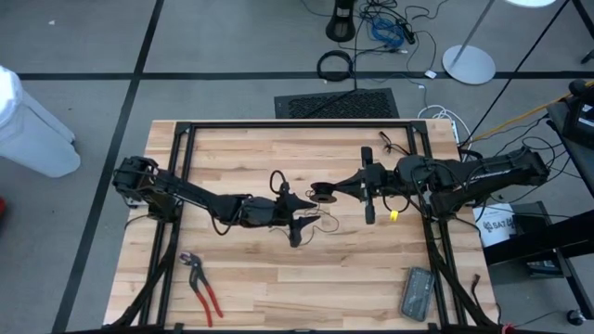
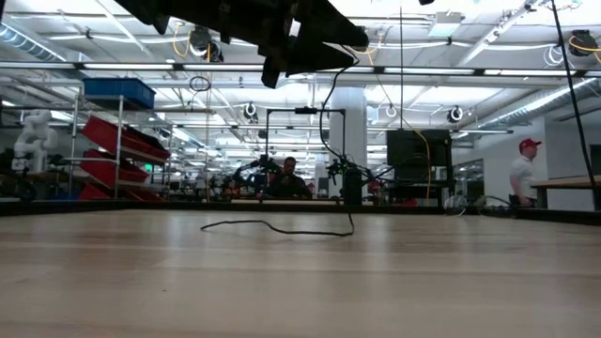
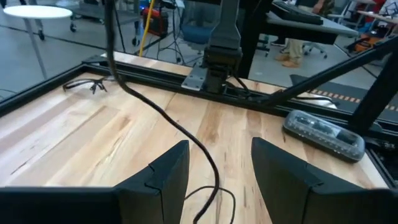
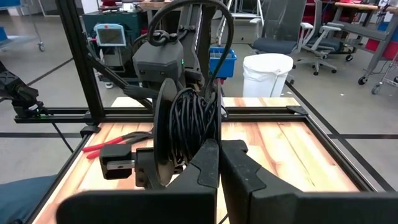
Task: Coil cords
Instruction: Uncoil the black wire from the black spool
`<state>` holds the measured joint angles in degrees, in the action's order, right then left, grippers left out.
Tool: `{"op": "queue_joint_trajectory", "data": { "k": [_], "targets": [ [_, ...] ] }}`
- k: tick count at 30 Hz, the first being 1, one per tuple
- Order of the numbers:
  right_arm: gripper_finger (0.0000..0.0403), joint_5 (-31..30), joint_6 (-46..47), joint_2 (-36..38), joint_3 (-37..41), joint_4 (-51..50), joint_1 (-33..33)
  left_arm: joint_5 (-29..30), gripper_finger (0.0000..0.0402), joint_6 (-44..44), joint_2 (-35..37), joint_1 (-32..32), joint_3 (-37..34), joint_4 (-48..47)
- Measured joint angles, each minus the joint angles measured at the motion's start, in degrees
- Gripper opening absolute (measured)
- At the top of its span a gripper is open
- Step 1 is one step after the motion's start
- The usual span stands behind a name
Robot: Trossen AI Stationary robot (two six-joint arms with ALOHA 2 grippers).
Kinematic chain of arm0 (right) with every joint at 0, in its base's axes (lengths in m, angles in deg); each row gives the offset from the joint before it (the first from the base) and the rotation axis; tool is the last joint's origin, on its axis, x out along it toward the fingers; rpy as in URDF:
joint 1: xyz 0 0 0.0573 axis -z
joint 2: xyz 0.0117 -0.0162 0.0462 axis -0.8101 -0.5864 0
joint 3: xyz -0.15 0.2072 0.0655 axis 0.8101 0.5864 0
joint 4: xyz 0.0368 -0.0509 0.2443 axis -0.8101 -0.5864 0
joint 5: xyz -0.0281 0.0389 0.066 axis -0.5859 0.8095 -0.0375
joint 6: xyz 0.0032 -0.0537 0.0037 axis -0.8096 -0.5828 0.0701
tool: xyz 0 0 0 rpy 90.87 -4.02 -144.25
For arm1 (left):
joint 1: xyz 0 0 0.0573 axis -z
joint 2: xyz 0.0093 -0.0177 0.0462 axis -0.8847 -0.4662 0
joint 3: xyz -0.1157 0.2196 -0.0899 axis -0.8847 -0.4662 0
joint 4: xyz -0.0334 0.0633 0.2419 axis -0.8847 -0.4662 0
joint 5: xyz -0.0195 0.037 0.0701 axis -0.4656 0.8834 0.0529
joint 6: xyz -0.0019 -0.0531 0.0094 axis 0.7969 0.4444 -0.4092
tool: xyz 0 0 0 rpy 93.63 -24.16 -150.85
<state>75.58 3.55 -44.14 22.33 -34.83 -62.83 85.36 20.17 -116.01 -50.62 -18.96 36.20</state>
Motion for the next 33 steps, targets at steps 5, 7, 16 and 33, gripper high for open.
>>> {"op": "queue_joint_trajectory", "data": {
  "k": [5, 7, 16, 33],
  "targets": [
    [0.0, -0.02, -0.34, 0.0, 0.0, 0.35, 0.0, 0.02, 0.018, 0.02, -2.01, 0.0, 0.0, 0.71],
    [0.0, -0.02, -0.66, 0.0, 0.0, 0.58, 0.0, 0.02, 0.018, -0.03, -2.81, -0.03, 0.0, 0.85],
    [0.0, 0.0, -1.5, 0.0, -0.02, 1.31, 0.0, 0.28, 0.0179, -3.38, -3.21, -0.37, -0.02, 2.26],
    [0.0, 0.0, -1.5, 0.0, -0.02, 1.21, 0.0, 1.09, 0.0013, -4.87, -3.18, -0.33, -0.02, 2.08]
  ]
}}
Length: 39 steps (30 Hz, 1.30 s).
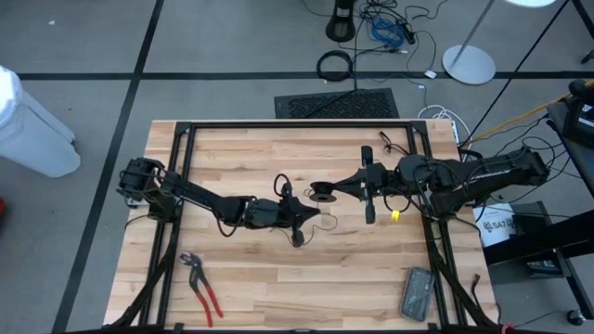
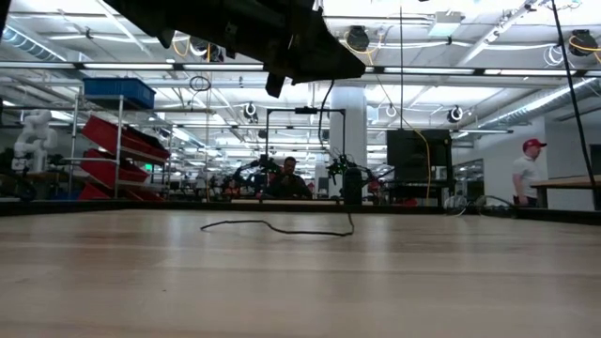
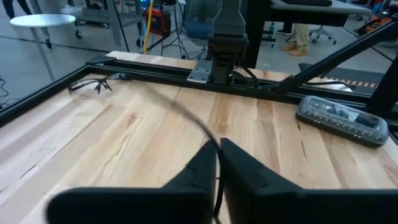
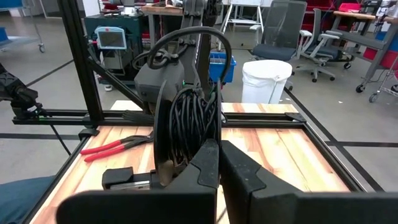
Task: Coil cords
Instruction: Uncoil the black wire from the black spool
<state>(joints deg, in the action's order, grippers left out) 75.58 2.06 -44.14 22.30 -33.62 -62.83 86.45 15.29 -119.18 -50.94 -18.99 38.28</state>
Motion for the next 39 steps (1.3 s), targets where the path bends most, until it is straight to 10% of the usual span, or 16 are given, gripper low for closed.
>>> {"op": "queue_joint_trajectory", "data": {
  "k": [24, 39],
  "targets": [
    [0.0, 0.0, -0.56, 0.02, 0.0, -1.83, 0.0, 5.95, 0.0002, -1.19, 23.02, 4.02, 0.0, -29.28],
    [0.0, -0.59, -1.17, -3.8, 0.0, 2.5, 0.29, 15.69, 0.0001, -8.55, 27.86, 14.1, 0.0, -13.68]
  ]
}}
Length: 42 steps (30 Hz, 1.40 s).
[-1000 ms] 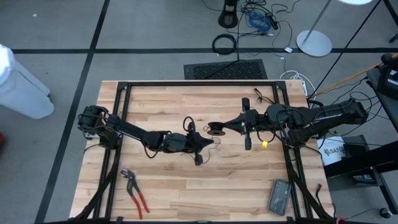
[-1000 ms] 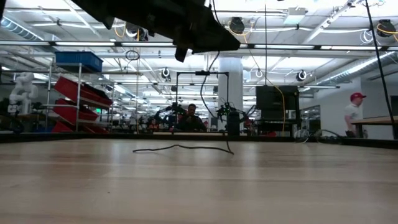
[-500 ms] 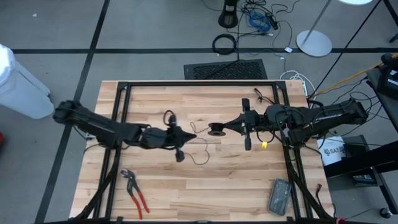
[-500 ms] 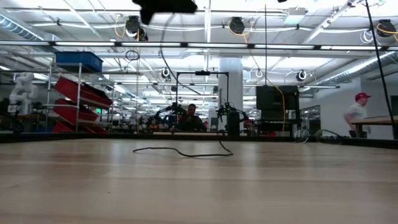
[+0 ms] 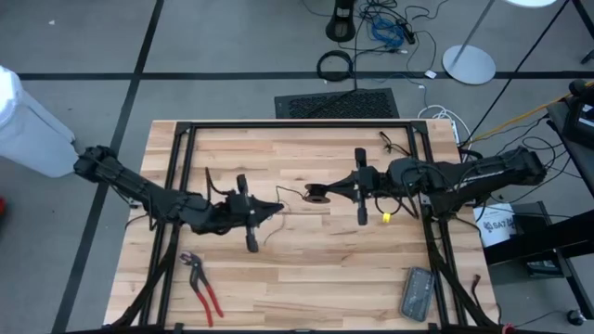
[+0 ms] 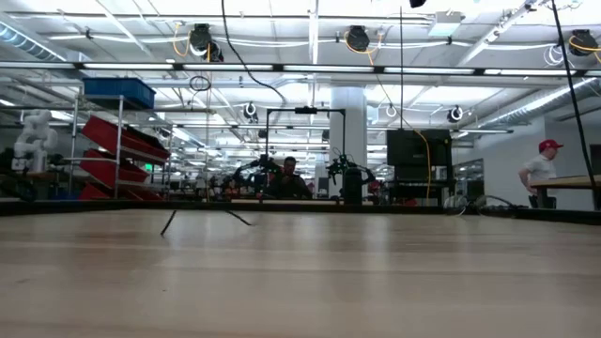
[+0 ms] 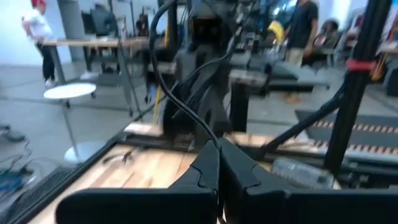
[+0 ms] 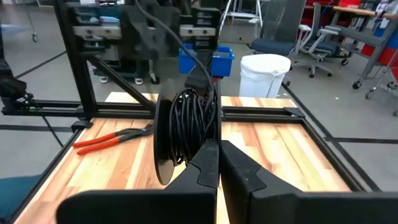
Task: Coil cords
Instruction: Uncoil the black wire from the black spool
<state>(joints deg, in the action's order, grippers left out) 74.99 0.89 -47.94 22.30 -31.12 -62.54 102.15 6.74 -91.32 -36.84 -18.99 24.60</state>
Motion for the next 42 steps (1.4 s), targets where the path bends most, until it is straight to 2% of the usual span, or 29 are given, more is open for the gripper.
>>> {"op": "queue_joint_trajectory", "data": {
  "k": [6, 13, 25, 34, 42],
  "targets": [
    [0.0, -0.48, -0.56, -3.75, 0.0, 4.66, 0.93, -1.98, 0.0001, -3.26, -3.56, 0.89, 0.0, 8.45],
    [0.0, -6.97, -0.95, -6.55, 0.0, 7.66, 0.93, -9.18, 0.0001, -3.56, -9.35, -0.4, 0.47, 16.95],
    [0.0, -8.36, -1.58, -6.61, 0.0, 9.63, 0.89, -21.43, 0.0001, -3.14, -23.22, -2.44, 9.87, 16.57],
    [0.0, -8.65, -2.26, -6.37, 0.0, 9.65, 0.84, -25.17, 0.0001, -3.0, -31.72, -4.06, 16.1, 11.39],
    [0.0, -8.67, -2.48, -6.29, 0.0, 9.72, 0.85, -30.02, 0.0001, 2.63, -35.39, -6.37, 18.8, 6.89]
  ]
}}
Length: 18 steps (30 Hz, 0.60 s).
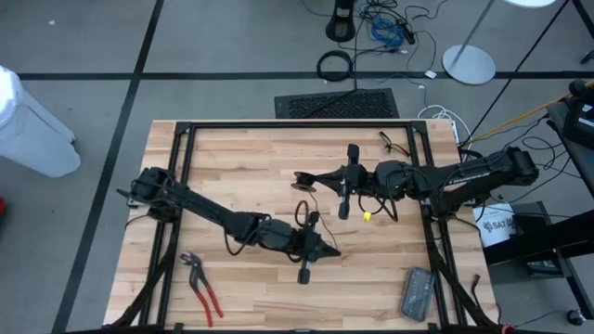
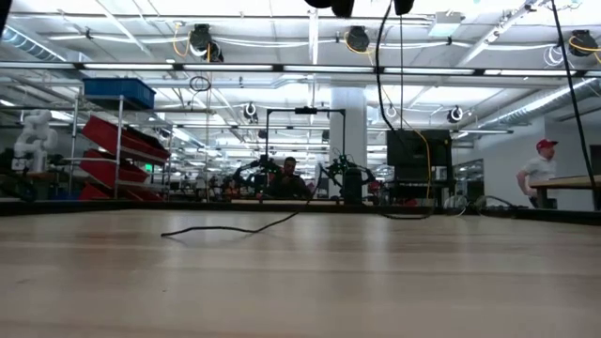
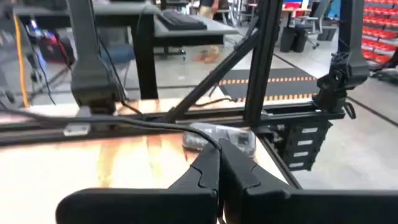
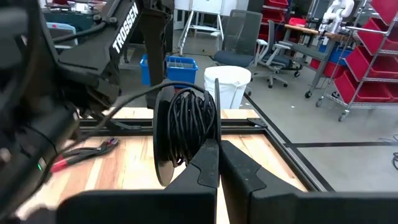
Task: Coil cords
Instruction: Uncoil the black wire from the black spool
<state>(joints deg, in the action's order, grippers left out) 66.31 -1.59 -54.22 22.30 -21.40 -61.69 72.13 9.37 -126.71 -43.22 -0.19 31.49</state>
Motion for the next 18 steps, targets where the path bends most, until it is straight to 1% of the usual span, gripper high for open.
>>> {"op": "queue_joint_trajectory", "data": {
  "k": [3, 9, 18],
  "targets": [
    [0.0, 0.02, -0.02, 0.72, 0.0, -0.13, -0.03, -1.6, 0.0001, 0.28, -0.08, -0.77, 0.0, -3.8],
    [0.0, 0.0, -0.02, 3.61, 0.0, -1.51, -0.6, -1.62, 0.0001, 0.26, -0.06, -2.21, 0.0, -10.47],
    [0.0, -0.16, 0.21, 9.96, 0.0, -4.49, -3.93, -1.68, 0.0001, 0.28, -0.06, -3.94, -0.04, -20.58]
  ]
}}
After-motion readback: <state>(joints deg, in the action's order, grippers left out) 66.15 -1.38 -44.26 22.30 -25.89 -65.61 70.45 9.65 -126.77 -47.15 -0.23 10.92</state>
